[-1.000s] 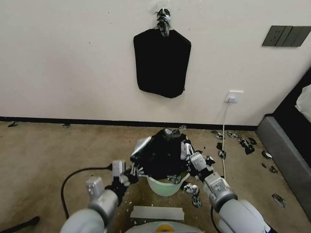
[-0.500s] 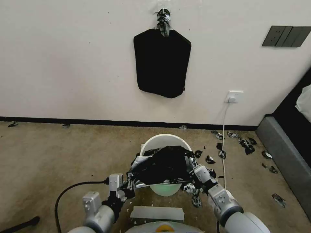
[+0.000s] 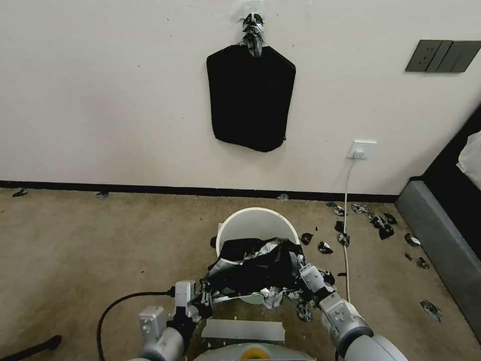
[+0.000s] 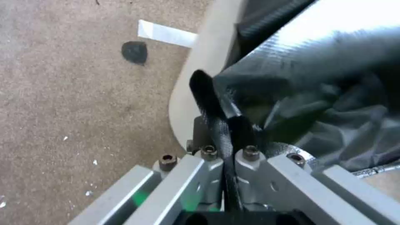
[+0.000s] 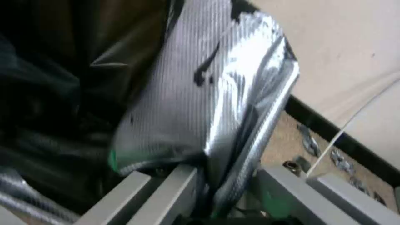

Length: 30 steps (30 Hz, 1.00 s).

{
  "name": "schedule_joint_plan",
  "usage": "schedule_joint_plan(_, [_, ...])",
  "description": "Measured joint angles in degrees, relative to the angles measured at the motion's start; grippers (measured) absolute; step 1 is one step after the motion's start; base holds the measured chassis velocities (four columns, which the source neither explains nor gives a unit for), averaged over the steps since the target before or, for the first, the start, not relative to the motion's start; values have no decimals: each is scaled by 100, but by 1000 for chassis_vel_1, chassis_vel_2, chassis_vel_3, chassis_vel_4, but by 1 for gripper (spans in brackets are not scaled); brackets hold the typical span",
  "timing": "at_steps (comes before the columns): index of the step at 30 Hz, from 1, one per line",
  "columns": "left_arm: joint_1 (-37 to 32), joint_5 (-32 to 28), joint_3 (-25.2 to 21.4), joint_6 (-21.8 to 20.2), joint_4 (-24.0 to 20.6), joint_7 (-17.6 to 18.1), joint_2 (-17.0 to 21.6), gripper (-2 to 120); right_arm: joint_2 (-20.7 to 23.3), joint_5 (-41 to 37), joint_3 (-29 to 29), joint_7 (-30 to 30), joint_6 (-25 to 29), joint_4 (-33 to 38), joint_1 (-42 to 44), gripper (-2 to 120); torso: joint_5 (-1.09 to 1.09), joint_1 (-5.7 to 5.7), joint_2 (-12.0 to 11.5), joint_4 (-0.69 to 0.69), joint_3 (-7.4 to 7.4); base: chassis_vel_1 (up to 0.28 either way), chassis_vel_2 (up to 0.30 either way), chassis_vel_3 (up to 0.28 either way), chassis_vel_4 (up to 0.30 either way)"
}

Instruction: Place a trash bag onto the trash bin.

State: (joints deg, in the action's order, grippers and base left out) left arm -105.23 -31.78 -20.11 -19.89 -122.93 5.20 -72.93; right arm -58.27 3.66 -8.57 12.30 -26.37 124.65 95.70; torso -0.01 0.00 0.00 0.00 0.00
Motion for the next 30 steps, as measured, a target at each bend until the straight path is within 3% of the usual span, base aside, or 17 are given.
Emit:
schedule_joint_plan(9, [239, 23, 28, 105, 412, -49, -93, 0, -54, 74, 15, 20, 150, -204, -90, 0, 1, 0, 0, 0, 0, 0, 0, 0, 0])
schedule_joint_plan(23, [324, 28, -42, 153, 339, -123, 54, 0, 34, 73, -31, 329, 176, 154, -104, 0, 1, 0, 0, 0, 0, 0, 0, 0, 0])
schedule_joint_plan(30, [356, 150, -82, 306, 368, -284, 188, 0, -178, 74, -158, 418, 186, 125, 167, 0, 0, 0, 0, 0, 0, 0, 0, 0, 0])
